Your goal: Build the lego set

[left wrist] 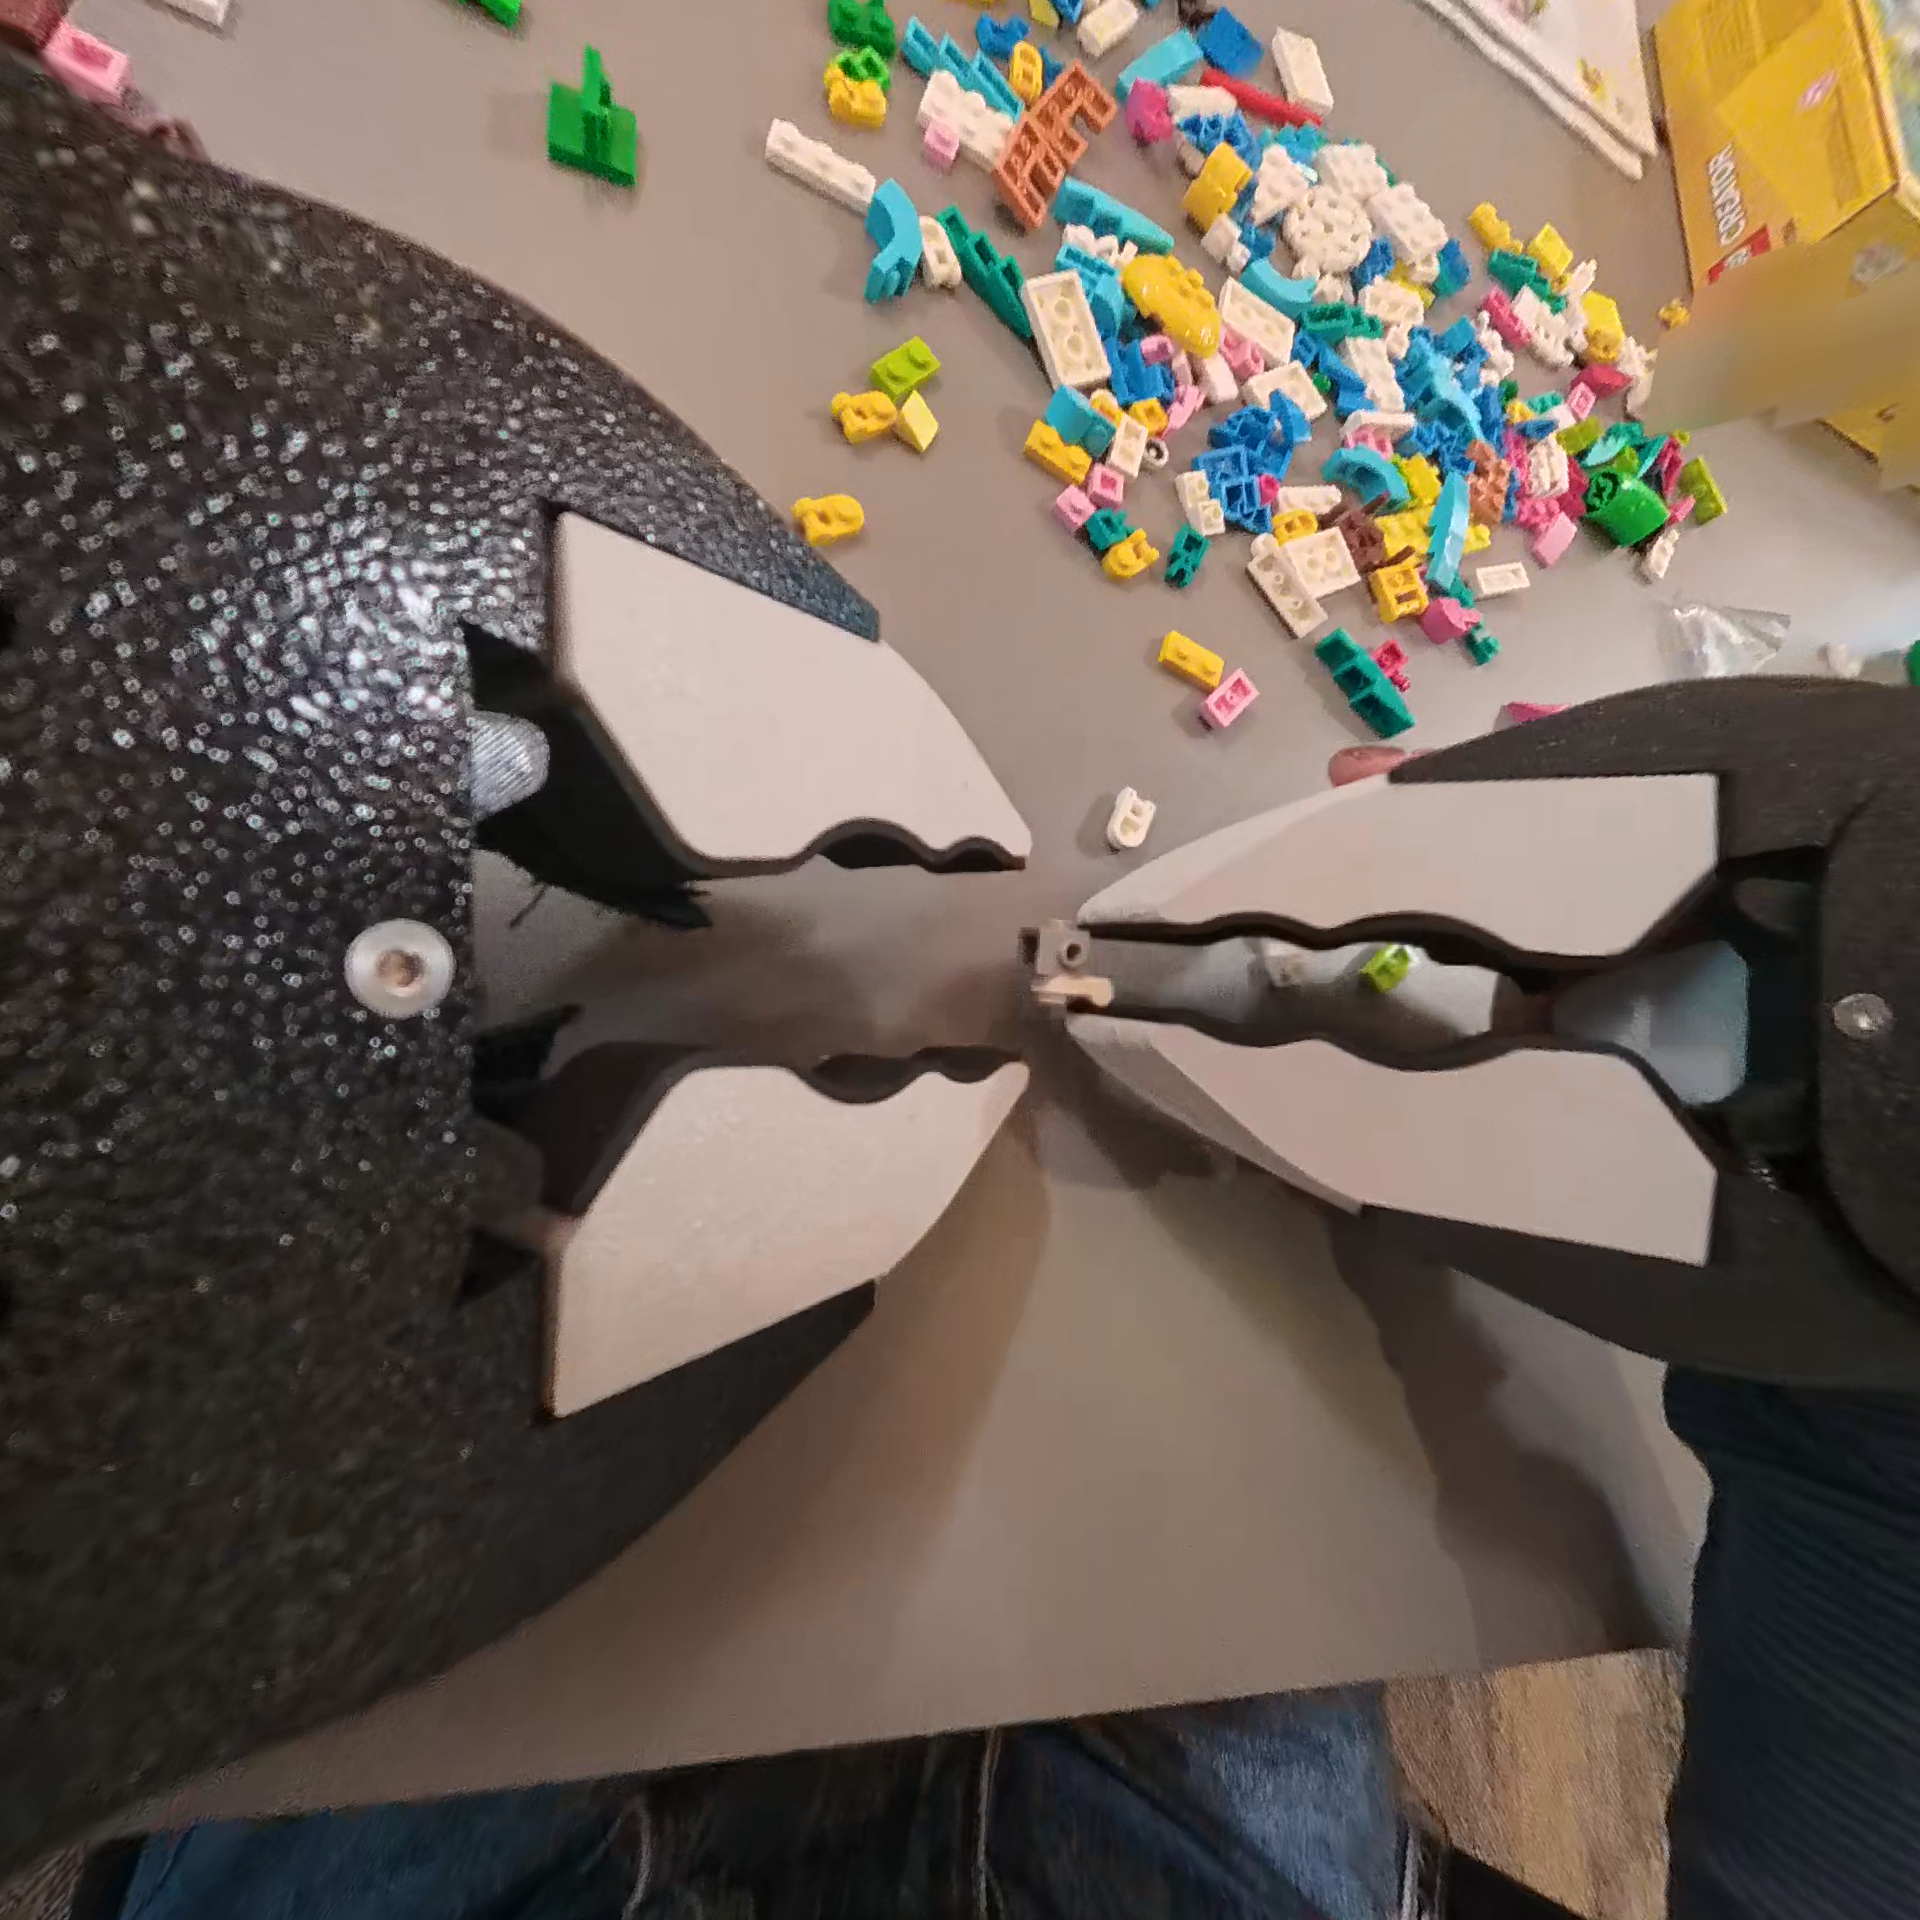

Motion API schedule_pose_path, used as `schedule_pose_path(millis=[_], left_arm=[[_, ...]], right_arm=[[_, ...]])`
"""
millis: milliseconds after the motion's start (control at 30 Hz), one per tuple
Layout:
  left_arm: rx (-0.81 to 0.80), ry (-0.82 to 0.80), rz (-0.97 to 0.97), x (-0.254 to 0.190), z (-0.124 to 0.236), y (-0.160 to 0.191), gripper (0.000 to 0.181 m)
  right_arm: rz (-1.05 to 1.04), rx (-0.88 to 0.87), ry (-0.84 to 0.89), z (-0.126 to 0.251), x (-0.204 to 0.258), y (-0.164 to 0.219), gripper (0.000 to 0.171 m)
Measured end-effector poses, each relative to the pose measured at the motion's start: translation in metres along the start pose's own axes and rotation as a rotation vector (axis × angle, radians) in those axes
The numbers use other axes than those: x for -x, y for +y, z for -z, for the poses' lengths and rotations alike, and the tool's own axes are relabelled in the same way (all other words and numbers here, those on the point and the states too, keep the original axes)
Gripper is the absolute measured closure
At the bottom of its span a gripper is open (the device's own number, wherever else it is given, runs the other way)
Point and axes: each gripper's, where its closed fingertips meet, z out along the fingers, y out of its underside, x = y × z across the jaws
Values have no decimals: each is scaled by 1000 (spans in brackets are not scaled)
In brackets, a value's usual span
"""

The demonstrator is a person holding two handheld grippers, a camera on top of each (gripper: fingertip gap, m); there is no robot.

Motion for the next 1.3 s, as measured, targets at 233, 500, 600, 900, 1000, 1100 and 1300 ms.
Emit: schedule_pose_path(millis=[233, 500, 600, 900, 1000, 1100, 1300], left_arm=[[-95, -8, -7, 1, 5, -13, 161], [-142, -38, -13, 4, 7, -19, 161], [-158, -34, -14, 4, 8, -21, 160], [-171, -19, -21, 2, 9, -23, 168], [-171, -28, 1, 6, 11, -22, 168], [-160, -42, 21, 11, 13, -18, 168], [-155, -56, 48, 17, 14, -16, 168]], right_arm=[[23, -51, 7, 7, 1, -14, 158], [33, -61, 10, 10, 0, -17, 159], [35, -60, 6, 11, 0, -18, 159], [30, -54, -6, 12, 0, -18, 159], [-28, -28, 35, 18, -11, -9, 153], [-88, 19, 82, 22, -25, 8, 153], [-132, 109, 56, 12, -24, 27, 153]])
